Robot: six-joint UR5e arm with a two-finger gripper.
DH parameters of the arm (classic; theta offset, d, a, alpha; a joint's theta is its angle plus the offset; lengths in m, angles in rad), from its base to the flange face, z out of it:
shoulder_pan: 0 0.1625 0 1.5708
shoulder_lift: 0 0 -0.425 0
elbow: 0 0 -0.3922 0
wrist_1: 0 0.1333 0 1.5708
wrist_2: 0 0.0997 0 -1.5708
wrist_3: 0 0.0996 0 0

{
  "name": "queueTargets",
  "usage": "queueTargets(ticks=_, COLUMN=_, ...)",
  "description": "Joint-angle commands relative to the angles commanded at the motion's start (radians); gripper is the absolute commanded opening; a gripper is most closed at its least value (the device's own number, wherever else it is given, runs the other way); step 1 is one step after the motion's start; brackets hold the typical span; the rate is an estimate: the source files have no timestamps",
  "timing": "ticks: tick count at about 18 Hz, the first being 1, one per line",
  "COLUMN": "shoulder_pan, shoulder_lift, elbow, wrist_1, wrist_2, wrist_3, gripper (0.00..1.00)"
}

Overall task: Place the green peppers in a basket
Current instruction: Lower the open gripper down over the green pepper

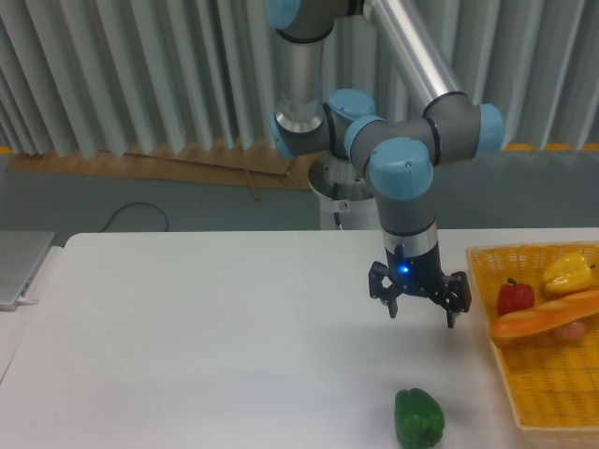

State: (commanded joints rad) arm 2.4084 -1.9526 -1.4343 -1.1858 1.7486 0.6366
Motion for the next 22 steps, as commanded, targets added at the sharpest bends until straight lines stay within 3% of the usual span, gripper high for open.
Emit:
queueTargets(ticks=3, shoulder_pan=-0.026, shoulder_lift=-0.043, elbow=0.017, wrist_1=0.009, wrist_2=0.057, wrist_3=0.0, gripper=1.0)
queueTargets(ticks=10, shoulder_pan=-0.031, shoulder_lift=-0.089, elbow=0.04, wrist_1=0.048, wrist_2=0.051, wrist_3=-0.112, gripper=1.0)
queueTargets(ticks=13, shoulder_pan=-0.031, shoulder_lift=-0.107, elbow=0.049, wrist_1=0.092, wrist_2=0.049, wrist_3=-0.202, gripper=1.0)
queueTargets(ticks=22, shoulder_pan=-0.032, shoulder_lift=-0.172, elbow=0.104, wrist_1=0.123, wrist_2=0.014, wrist_3=-0.319, gripper=1.0)
